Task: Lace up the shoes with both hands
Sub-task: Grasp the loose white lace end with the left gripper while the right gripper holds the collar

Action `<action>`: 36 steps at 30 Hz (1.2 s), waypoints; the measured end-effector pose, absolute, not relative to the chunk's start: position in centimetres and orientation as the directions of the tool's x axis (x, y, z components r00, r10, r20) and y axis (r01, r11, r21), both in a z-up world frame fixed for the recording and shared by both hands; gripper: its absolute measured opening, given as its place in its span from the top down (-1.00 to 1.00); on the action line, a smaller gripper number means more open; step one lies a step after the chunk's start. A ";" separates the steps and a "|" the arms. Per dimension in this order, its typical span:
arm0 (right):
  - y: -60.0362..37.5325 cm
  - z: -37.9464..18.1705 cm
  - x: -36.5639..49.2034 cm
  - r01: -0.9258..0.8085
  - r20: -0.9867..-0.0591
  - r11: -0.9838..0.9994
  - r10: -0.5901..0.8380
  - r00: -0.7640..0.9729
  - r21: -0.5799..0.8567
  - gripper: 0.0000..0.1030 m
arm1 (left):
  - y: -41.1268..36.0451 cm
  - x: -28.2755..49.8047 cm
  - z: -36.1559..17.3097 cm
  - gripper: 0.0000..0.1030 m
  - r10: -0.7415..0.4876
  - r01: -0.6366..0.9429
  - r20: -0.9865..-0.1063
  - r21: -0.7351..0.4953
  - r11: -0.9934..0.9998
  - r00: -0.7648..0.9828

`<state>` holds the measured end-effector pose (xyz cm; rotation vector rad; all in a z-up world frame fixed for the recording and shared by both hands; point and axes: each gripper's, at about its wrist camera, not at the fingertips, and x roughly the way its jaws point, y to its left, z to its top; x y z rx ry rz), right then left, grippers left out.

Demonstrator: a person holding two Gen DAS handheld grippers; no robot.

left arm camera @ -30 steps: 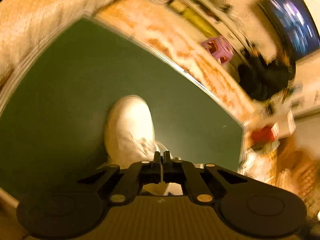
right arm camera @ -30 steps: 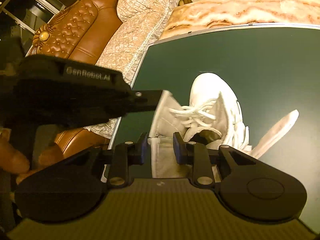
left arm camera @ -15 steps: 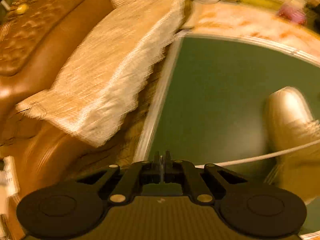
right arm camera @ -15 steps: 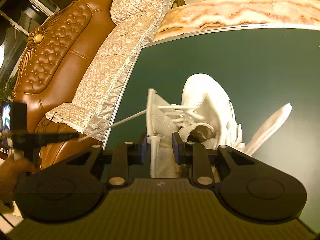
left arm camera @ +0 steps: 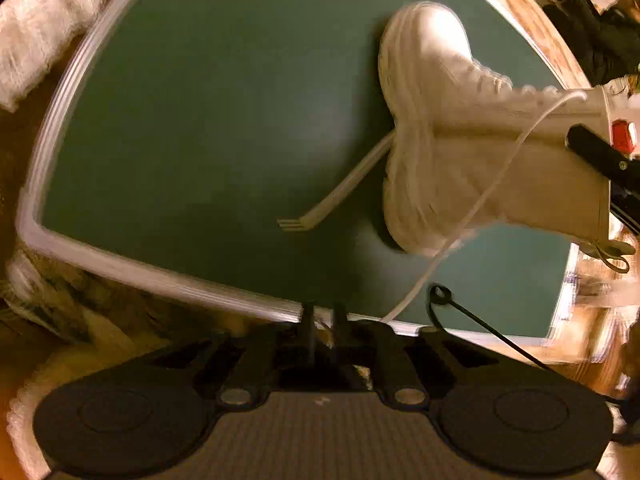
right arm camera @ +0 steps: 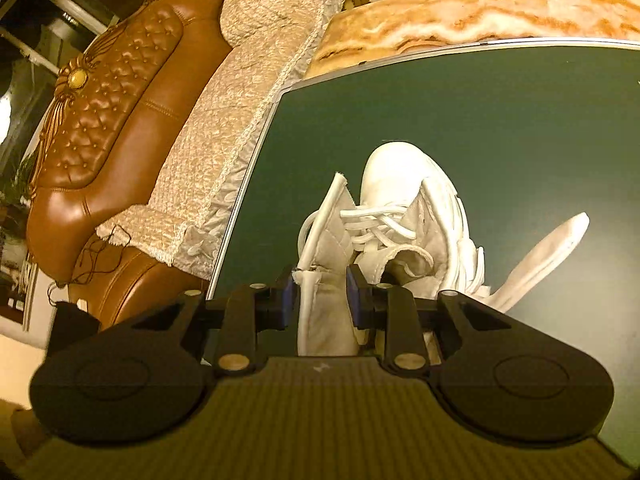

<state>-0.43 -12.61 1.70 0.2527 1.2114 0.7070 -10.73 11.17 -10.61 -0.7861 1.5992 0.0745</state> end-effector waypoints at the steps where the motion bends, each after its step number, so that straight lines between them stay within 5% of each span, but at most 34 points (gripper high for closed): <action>1: -12.5 1.7 -0.4 -0.365 -0.768 0.763 0.618 0.171 0.533 0.40 | 11.6 -11.1 -11.2 0.38 -0.435 -0.559 -0.900 -0.379 0.737 0.037; 8: -11.9 1.9 -0.4 -0.386 -0.790 0.777 0.589 0.167 0.498 0.40 | 15.1 -12.4 -16.1 0.23 -0.463 -0.855 -0.879 -0.324 0.405 0.113; 15: -11.0 2.1 -0.7 -0.405 -0.818 0.793 0.552 0.164 0.454 0.40 | 14.1 -11.1 -19.0 0.10 -0.434 -0.959 -0.893 -0.218 0.181 0.121; 18: -11.0 2.1 -0.7 -0.405 -0.820 0.795 0.549 0.162 0.452 0.40 | 13.9 -10.7 -19.5 -0.18 -0.435 -0.974 -0.896 -0.167 0.154 0.085; 26: -11.1 2.1 -0.7 -0.401 -0.821 0.796 0.547 0.160 0.453 0.40 | 13.6 -9.4 -19.4 -0.16 -0.395 -0.984 -0.919 -0.079 0.162 0.009; 32: -11.3 1.9 -0.4 -0.403 -0.819 0.791 0.554 0.151 0.461 0.40 | 13.2 -8.6 -18.4 0.19 -0.345 -0.973 -0.936 -0.020 0.230 -0.063; 36: -11.4 1.9 -0.2 -0.409 -0.817 0.786 0.558 0.146 0.464 0.40 | 13.6 -8.7 -17.8 1.00 -0.330 -0.971 -0.944 -0.060 0.229 -0.019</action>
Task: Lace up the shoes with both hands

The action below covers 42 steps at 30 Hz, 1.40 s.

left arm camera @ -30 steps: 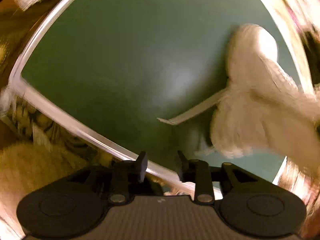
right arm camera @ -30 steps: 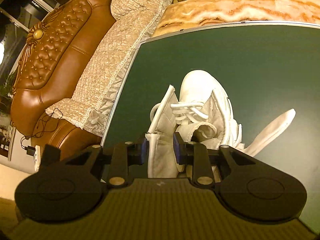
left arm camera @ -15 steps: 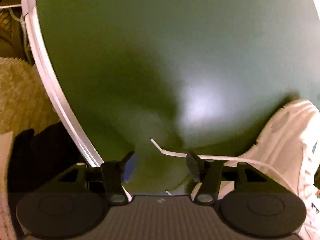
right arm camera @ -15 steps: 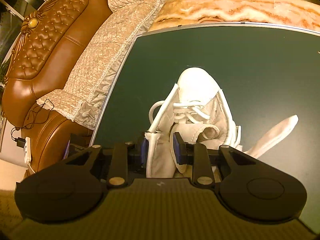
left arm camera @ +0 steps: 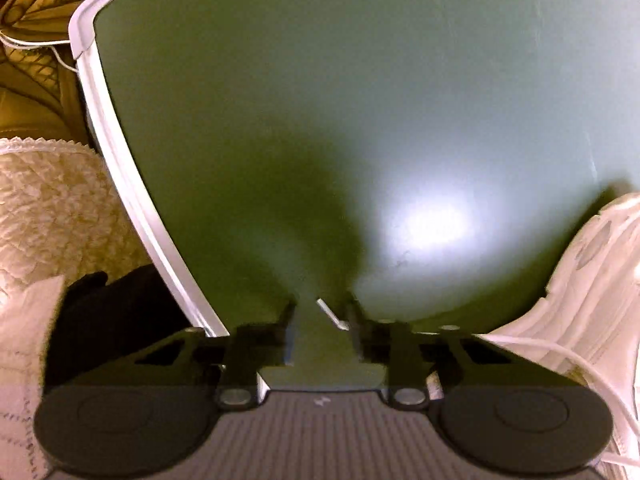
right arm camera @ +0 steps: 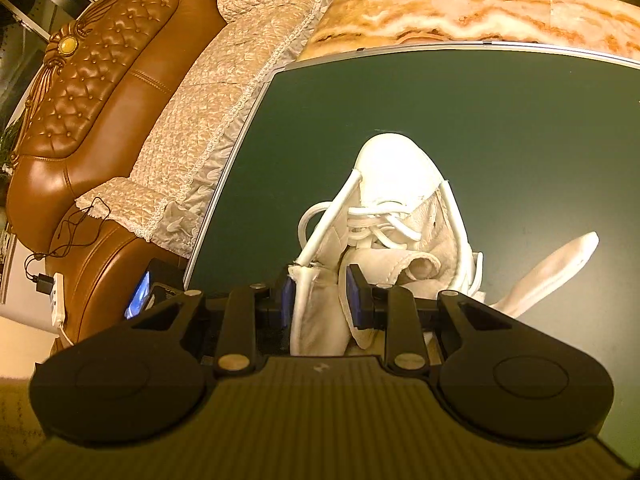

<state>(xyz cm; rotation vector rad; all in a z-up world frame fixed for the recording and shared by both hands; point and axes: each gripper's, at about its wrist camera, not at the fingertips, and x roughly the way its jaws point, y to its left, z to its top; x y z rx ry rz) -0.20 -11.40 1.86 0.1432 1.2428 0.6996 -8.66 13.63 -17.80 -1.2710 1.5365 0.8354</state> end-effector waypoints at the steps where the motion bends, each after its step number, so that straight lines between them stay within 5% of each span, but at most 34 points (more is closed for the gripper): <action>1: -11.4 1.9 -0.2 -0.410 -0.817 0.785 0.559 0.144 0.465 0.40 | 13.8 -8.5 -17.7 1.00 -0.325 -0.968 -0.946 -0.070 0.239 -0.012; 7: -11.7 1.8 0.0 -0.413 -0.809 0.776 0.571 0.139 0.477 0.40 | 15.1 -5.7 -15.0 1.00 -0.203 -0.901 -0.976 -0.162 0.403 0.084; 13: -12.1 1.7 0.2 -0.400 -0.795 0.767 0.591 0.135 0.502 0.40 | 15.6 -0.5 -8.0 1.00 -0.053 -0.626 -0.932 -0.282 0.727 0.359; 22: -13.7 2.4 1.7 -0.375 -0.702 0.690 0.700 0.130 0.619 0.38 | 13.7 3.0 -0.1 1.00 -0.269 -0.136 -0.833 -0.375 0.917 0.484; 25: -14.3 2.6 2.4 -0.394 -0.694 0.687 0.704 0.150 0.611 0.23 | 12.2 4.5 0.3 1.00 -0.232 -0.047 -0.851 -0.286 0.957 0.471; 29: -15.0 2.2 3.2 -0.368 -0.693 0.693 0.703 0.157 0.620 0.21 | 14.5 5.3 -3.1 0.99 -0.134 -0.224 -0.928 -0.221 0.949 0.349; 31: -15.2 1.9 3.3 -0.357 -0.685 0.686 0.712 0.153 0.634 0.21 | 16.3 5.0 -5.8 0.74 -0.162 -0.432 -0.949 -0.271 0.860 0.271; 35: -15.2 1.1 3.6 -0.337 -0.672 0.670 0.729 0.131 0.661 0.21 | 18.4 2.9 -10.5 0.63 -0.215 -0.755 -0.948 -0.318 0.574 0.236; 42: -15.4 0.7 4.2 -0.326 -0.661 0.652 0.743 0.100 0.684 0.20 | 17.9 3.4 -15.2 0.46 -0.145 -0.876 -0.970 -0.237 0.421 0.193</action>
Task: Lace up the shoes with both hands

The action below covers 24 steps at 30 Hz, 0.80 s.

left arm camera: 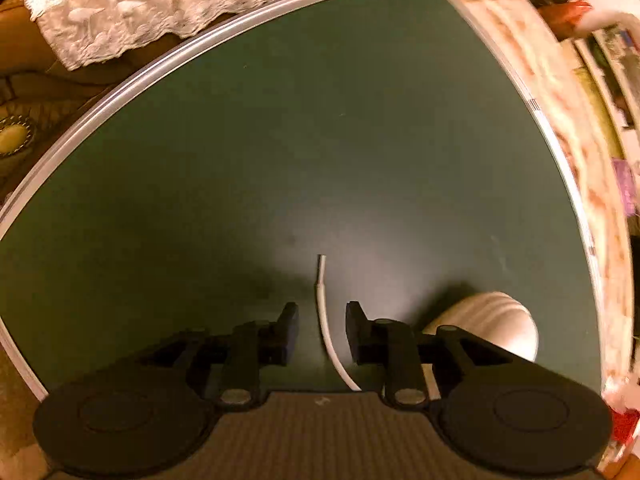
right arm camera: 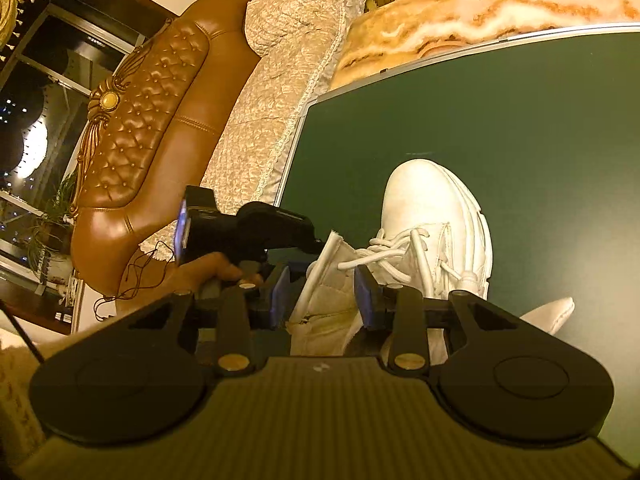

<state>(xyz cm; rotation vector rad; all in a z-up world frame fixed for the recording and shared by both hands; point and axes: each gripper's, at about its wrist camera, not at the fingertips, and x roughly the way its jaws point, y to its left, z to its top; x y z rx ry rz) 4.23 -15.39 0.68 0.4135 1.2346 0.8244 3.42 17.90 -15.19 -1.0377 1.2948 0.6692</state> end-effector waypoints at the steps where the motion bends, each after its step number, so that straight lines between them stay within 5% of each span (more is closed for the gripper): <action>1: -15.4 0.6 4.3 -0.326 -0.659 0.650 0.746 0.097 0.687 0.20 | 17.8 3.4 -15.3 0.46 -0.145 -0.876 -0.971 -0.235 0.422 0.190; 10: -15.8 0.3 4.7 -0.308 -0.638 0.627 0.766 0.077 0.716 0.20 | 16.4 5.1 -17.1 0.43 -0.106 -0.875 -0.987 -0.157 0.458 0.122; 15: -16.1 0.1 5.0 -0.295 -0.630 0.621 0.773 0.076 0.727 0.20 | 15.5 5.0 -17.0 0.97 -0.014 -0.863 -0.996 -0.087 0.497 0.092; 17: -16.4 0.1 5.0 -0.289 -0.627 0.619 0.775 0.078 0.730 0.20 | 15.5 4.7 -17.0 0.98 -0.016 -0.849 -0.995 -0.095 0.520 0.102; 24: -18.7 1.7 4.5 -0.318 -0.603 0.617 0.783 0.153 0.720 0.20 | 13.3 5.3 -12.0 0.99 -0.018 -0.516 -0.981 -0.116 0.849 0.192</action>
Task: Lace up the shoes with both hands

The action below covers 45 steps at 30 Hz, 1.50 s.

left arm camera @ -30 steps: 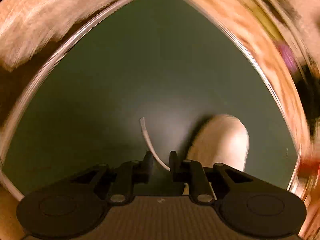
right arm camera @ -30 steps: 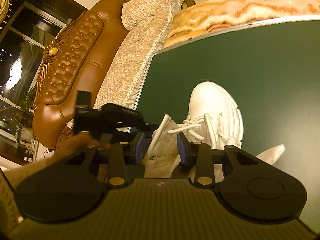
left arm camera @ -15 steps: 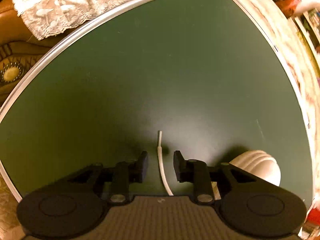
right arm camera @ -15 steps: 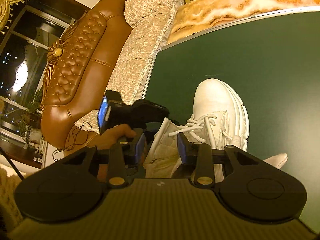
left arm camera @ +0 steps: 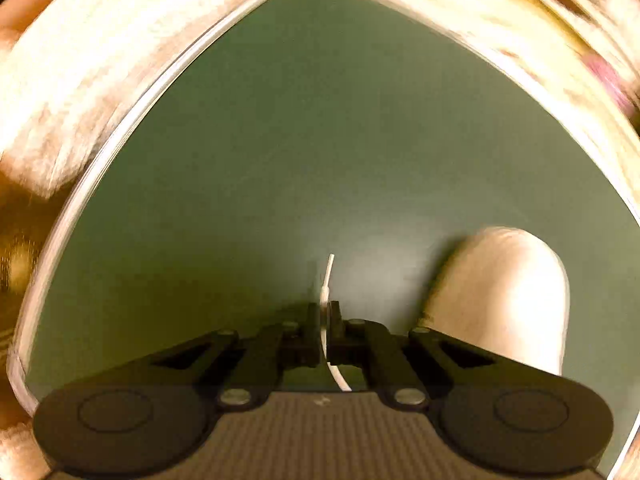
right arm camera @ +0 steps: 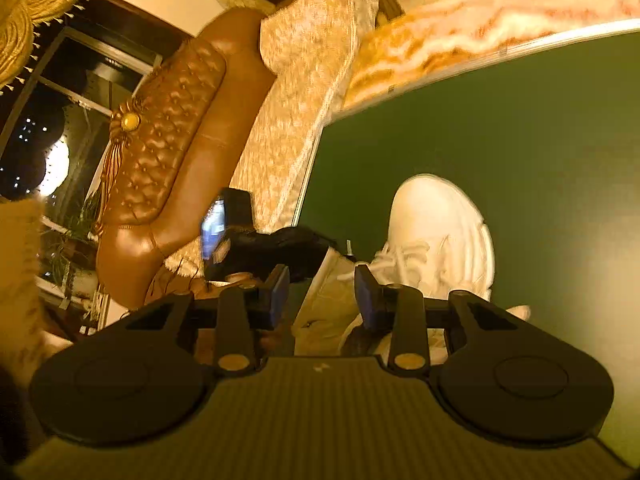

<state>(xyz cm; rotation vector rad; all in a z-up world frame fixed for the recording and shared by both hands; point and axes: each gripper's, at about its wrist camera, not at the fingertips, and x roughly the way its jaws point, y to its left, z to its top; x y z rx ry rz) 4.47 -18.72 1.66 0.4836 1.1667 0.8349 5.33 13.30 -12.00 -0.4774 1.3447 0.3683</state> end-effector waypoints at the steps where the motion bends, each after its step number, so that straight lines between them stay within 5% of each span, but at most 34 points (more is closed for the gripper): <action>1: -19.1 1.9 4.5 -0.317 -0.618 0.637 0.767 0.172 0.702 0.20 | 12.9 5.6 -10.7 0.99 -0.051 -0.438 -0.978 -0.137 0.888 0.202; 10: -19.6 2.2 3.9 -0.353 -0.743 0.753 0.640 0.195 0.555 0.20 | 4.7 8.9 1.8 0.99 -0.306 0.341 -0.951 -0.276 0.899 0.036; 15: -18.6 0.8 3.6 -0.332 -0.779 0.794 0.590 0.212 0.510 0.20 | -2.0 10.9 6.0 0.99 -0.320 0.555 -0.942 -0.321 0.767 -0.103; 27: -21.1 -2.5 3.0 -0.118 -0.739 0.777 0.625 0.249 0.618 0.21 | -7.9 14.0 0.6 0.99 -0.238 0.385 -0.856 -0.433 0.815 -0.459; 45: -22.0 -3.2 3.0 -0.145 -0.689 0.730 0.680 0.250 0.668 0.21 | -14.0 15.1 -2.8 0.99 0.112 0.597 -0.807 -0.326 0.733 -0.579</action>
